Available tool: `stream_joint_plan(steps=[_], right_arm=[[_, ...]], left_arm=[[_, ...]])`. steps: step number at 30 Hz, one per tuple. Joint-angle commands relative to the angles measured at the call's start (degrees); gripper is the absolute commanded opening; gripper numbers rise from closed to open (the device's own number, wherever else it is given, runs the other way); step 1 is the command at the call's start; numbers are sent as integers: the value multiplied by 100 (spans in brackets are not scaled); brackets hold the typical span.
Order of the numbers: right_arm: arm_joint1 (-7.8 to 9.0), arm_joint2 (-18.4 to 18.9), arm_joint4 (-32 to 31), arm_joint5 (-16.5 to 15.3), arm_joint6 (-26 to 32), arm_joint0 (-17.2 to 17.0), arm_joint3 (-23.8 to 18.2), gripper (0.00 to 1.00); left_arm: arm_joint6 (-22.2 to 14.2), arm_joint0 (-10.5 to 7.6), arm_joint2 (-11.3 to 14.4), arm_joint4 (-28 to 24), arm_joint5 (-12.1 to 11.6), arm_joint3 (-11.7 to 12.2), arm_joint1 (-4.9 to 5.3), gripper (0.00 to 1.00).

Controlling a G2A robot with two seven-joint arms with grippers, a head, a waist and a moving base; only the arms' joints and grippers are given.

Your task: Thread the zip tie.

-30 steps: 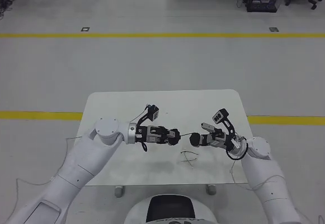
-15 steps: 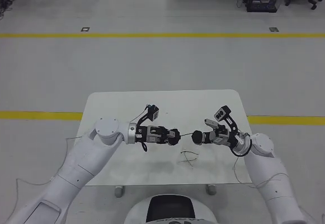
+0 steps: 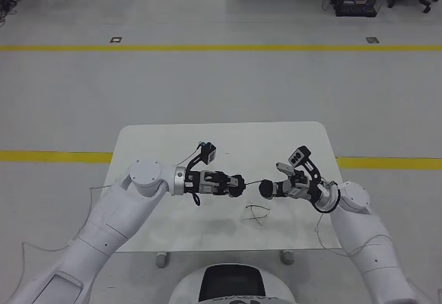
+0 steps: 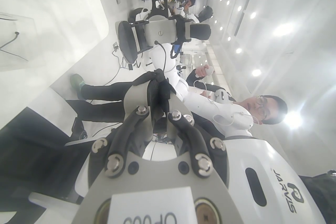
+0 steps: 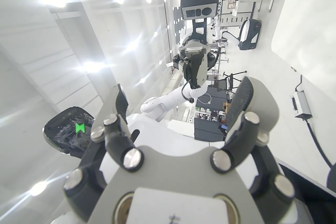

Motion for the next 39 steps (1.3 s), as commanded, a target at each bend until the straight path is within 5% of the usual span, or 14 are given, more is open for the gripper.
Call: stream_joint_plan(steps=[1, 19, 23, 30, 39], right_arm=[[12, -33, 49, -35, 22, 29, 61, 100], [162, -24, 176, -234, 22, -15, -6, 100], [209, -84, 222, -282, 22, -47, -39, 50], [267, -258, 304, -395, 22, 20, 55, 31], [326, -407, 425, -546, 22, 129, 267, 24]], left_arm=[[0, 0, 0, 0, 0, 0, 0, 0], [0, 0, 0, 0, 0, 0, 0, 0], [0, 0, 0, 0, 0, 0, 0, 0], [0, 0, 0, 0, 0, 0, 0, 0], [0, 0, 0, 0, 0, 0, 0, 0]])
